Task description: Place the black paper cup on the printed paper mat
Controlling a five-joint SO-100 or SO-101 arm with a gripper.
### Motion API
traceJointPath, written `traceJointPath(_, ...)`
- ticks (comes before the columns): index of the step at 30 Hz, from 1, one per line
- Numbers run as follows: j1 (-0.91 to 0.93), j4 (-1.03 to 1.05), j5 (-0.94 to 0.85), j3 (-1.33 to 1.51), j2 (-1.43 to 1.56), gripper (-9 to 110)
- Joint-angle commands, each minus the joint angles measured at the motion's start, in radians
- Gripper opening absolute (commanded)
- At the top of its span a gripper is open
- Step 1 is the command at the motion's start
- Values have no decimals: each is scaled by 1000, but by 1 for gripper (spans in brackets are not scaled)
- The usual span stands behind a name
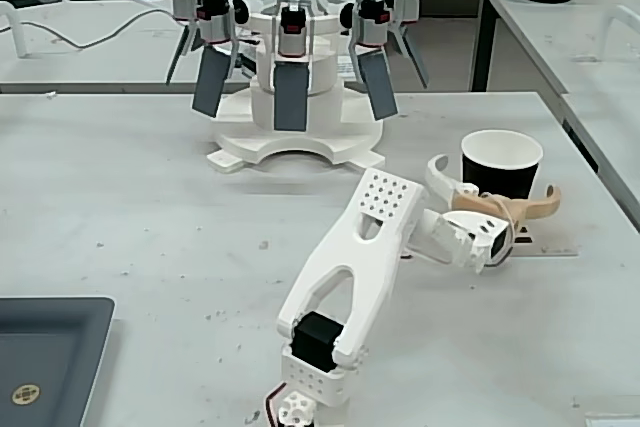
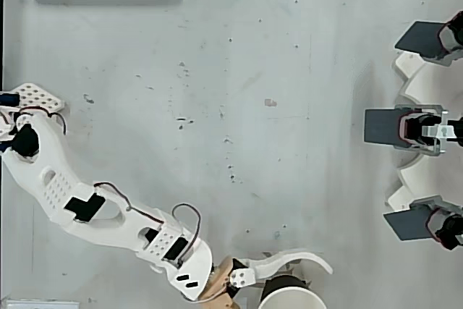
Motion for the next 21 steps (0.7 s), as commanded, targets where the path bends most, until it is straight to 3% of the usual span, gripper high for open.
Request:
traceJointPath(1, 21, -2, 6, 15, 106, 55)
traceJointPath(21, 55, -54, 25, 512, 551, 62)
